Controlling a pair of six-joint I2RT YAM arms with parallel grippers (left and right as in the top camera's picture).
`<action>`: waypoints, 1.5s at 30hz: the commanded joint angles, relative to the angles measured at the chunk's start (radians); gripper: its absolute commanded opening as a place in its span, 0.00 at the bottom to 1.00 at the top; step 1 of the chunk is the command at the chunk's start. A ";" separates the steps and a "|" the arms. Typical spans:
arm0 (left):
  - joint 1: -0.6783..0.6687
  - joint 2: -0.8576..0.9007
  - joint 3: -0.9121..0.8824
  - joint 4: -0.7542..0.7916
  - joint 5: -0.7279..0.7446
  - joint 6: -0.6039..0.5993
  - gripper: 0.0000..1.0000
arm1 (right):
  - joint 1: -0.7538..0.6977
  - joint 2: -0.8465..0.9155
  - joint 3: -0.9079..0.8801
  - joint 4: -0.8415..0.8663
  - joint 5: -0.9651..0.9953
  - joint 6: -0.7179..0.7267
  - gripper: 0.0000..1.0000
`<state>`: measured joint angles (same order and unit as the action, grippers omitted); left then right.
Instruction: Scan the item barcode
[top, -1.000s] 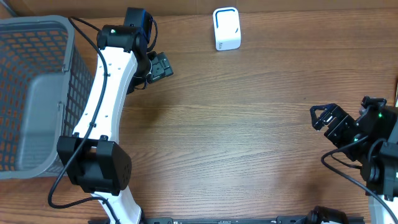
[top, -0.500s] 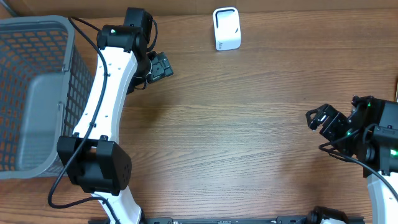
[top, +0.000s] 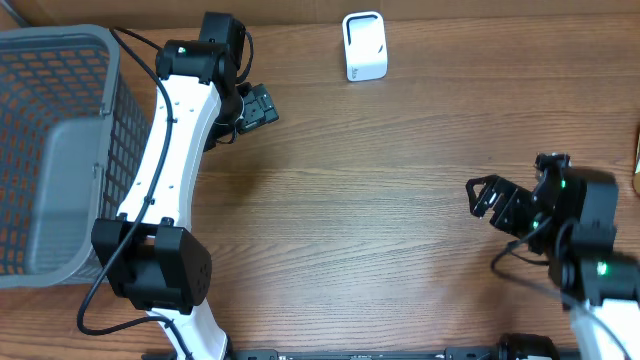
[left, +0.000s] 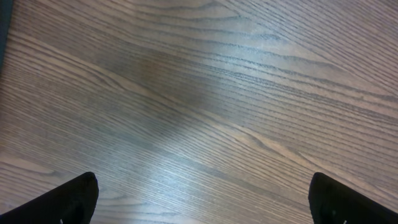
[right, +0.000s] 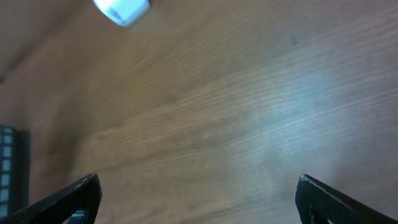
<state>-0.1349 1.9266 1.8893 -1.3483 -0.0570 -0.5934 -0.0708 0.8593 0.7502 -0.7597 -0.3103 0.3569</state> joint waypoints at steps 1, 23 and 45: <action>0.003 -0.001 -0.005 0.000 -0.002 0.006 1.00 | 0.008 -0.154 -0.112 0.090 0.002 -0.018 1.00; 0.003 -0.001 -0.005 0.000 -0.002 0.006 1.00 | 0.087 -0.857 -0.613 0.477 0.071 -0.018 1.00; 0.003 -0.001 -0.005 0.000 -0.002 0.006 1.00 | 0.117 -0.857 -0.723 0.761 0.243 -0.107 1.00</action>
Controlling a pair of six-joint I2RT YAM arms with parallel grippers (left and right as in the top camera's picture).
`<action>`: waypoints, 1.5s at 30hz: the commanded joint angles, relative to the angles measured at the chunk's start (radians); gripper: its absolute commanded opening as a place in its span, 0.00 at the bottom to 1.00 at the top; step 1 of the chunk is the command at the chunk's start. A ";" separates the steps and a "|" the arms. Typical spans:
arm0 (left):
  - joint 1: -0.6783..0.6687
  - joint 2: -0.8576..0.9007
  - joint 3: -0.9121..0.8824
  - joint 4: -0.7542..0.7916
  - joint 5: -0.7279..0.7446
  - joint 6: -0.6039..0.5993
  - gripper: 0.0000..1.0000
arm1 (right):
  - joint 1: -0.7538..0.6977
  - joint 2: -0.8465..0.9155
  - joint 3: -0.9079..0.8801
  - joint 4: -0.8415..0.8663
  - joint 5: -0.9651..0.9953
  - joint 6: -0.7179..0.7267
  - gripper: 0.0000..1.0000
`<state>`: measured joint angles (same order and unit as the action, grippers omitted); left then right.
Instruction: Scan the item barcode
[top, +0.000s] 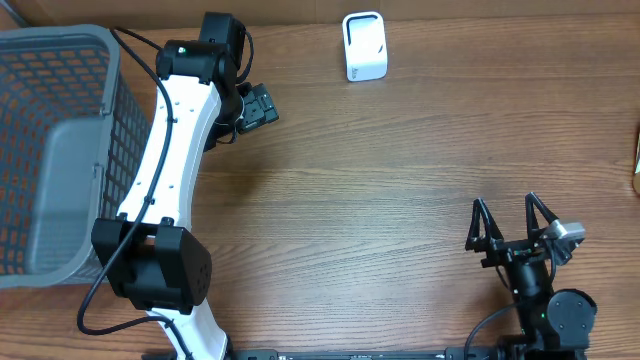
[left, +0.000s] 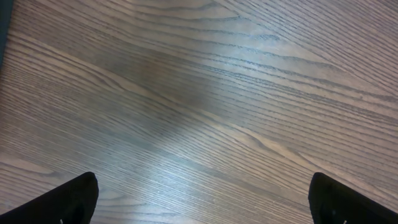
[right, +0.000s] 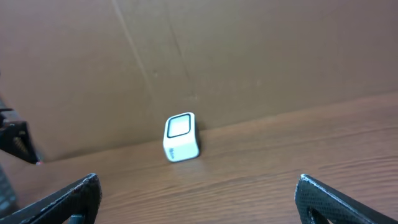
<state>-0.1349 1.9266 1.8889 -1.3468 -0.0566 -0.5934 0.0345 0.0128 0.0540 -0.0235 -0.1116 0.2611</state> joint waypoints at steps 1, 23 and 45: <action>0.003 -0.001 -0.004 -0.002 -0.003 0.006 1.00 | 0.013 -0.010 -0.034 0.038 0.050 -0.011 1.00; 0.003 -0.001 -0.004 -0.002 -0.003 0.006 1.00 | 0.014 -0.010 -0.046 -0.059 0.137 -0.053 1.00; 0.003 -0.001 -0.004 -0.002 -0.003 0.006 1.00 | 0.016 -0.010 -0.046 -0.061 0.126 -0.053 1.00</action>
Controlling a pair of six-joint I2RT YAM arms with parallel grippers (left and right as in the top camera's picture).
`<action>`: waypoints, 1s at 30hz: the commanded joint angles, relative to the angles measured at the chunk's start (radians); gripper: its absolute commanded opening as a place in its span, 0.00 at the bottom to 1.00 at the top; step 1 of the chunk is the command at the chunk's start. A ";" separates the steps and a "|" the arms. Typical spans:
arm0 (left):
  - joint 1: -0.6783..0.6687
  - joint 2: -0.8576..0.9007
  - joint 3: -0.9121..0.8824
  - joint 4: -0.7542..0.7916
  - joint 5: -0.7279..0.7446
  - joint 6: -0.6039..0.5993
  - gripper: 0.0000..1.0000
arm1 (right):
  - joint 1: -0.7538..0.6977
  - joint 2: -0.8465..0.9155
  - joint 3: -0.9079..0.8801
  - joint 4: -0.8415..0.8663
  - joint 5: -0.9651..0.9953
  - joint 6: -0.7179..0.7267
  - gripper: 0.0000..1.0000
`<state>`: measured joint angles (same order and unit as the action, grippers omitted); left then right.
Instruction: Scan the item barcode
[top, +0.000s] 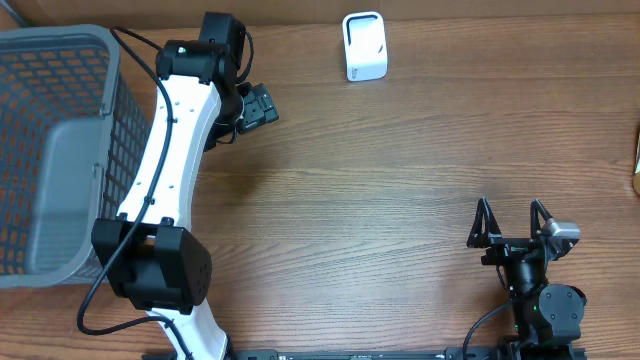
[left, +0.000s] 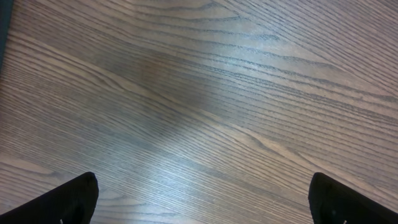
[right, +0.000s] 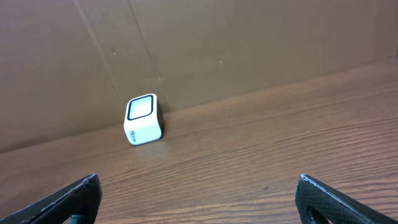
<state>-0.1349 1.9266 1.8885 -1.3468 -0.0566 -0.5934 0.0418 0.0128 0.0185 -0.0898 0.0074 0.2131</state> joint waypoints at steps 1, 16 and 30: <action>0.003 -0.001 -0.004 -0.002 -0.003 0.006 1.00 | 0.009 -0.010 -0.011 0.006 0.006 -0.005 1.00; 0.003 -0.001 -0.004 -0.002 -0.003 0.006 1.00 | 0.008 -0.010 -0.011 0.005 0.006 -0.117 1.00; 0.003 -0.001 -0.004 -0.002 -0.003 0.006 1.00 | 0.009 -0.010 -0.011 0.006 -0.001 -0.109 1.00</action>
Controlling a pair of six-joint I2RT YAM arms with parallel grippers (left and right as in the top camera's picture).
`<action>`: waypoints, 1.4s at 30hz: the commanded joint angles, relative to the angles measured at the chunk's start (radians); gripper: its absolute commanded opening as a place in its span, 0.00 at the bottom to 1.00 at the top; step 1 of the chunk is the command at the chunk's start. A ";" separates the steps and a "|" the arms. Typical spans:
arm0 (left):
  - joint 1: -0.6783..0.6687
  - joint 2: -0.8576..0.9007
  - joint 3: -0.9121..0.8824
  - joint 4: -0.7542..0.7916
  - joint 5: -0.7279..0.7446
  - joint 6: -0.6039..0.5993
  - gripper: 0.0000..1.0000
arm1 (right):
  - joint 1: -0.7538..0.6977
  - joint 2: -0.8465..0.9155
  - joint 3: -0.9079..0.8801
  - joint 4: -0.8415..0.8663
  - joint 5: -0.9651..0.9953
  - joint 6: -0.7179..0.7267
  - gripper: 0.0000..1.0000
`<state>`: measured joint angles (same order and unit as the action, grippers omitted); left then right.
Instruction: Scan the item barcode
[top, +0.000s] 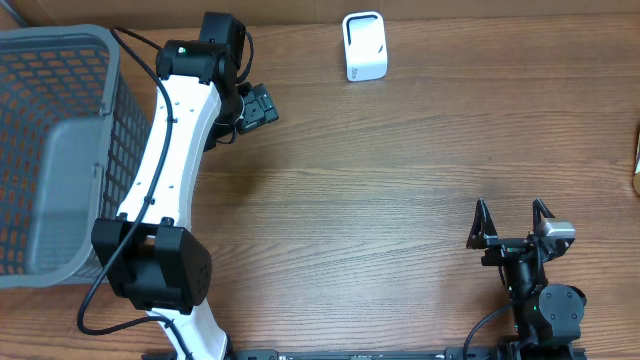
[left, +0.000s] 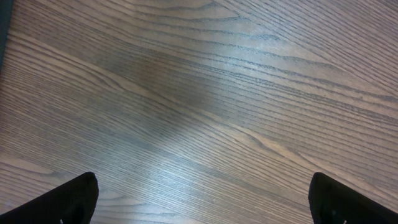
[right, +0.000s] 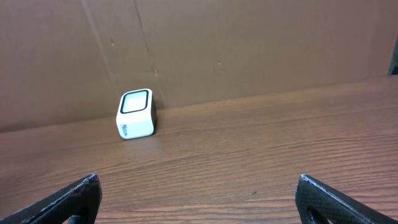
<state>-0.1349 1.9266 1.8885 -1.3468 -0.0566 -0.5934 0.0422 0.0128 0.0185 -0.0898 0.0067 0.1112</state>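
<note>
The white scanner (top: 363, 46) with its dark-framed window stands at the back edge of the table; the right wrist view shows the scanner (right: 135, 114) against the cardboard wall. My left gripper (top: 260, 107) hangs open over bare wood at the back left, and the left gripper (left: 202, 186) has nothing between its fingers. At the near right edge my right gripper (top: 511, 222) is open and faces the back wall; the right gripper (right: 198, 186) is empty. No item with a barcode is held or plainly visible.
A grey mesh basket (top: 110, 120) fills the left side, next to the left arm. A brown cardboard wall (right: 249, 43) runs along the back of the table. A sliver of something shows at the right edge (top: 636, 165).
The right wrist view has shifted slightly, so the scanner sits a little further left and higher in it. The left arm has not moved, and both grippers are still open.
At first my right gripper was open and tilted down over the table at mid right. Then it was drawn back to the near right edge, level and facing the back wall with the scanner in sight. It has stayed there with small turns. The left arm held still throughout.
</note>
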 joint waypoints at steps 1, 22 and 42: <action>0.003 -0.001 -0.004 -0.002 -0.003 0.006 1.00 | 0.008 -0.010 -0.011 0.006 0.000 -0.007 1.00; 0.003 -0.001 -0.004 -0.002 -0.003 0.006 1.00 | 0.008 -0.010 -0.011 0.006 0.000 -0.007 1.00; 0.009 -0.005 -0.004 -0.013 -0.050 0.060 1.00 | 0.008 -0.010 -0.011 0.006 0.000 -0.007 1.00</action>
<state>-0.1349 1.9266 1.8885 -1.3590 -0.0643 -0.5797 0.0422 0.0128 0.0185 -0.0902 0.0071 0.1081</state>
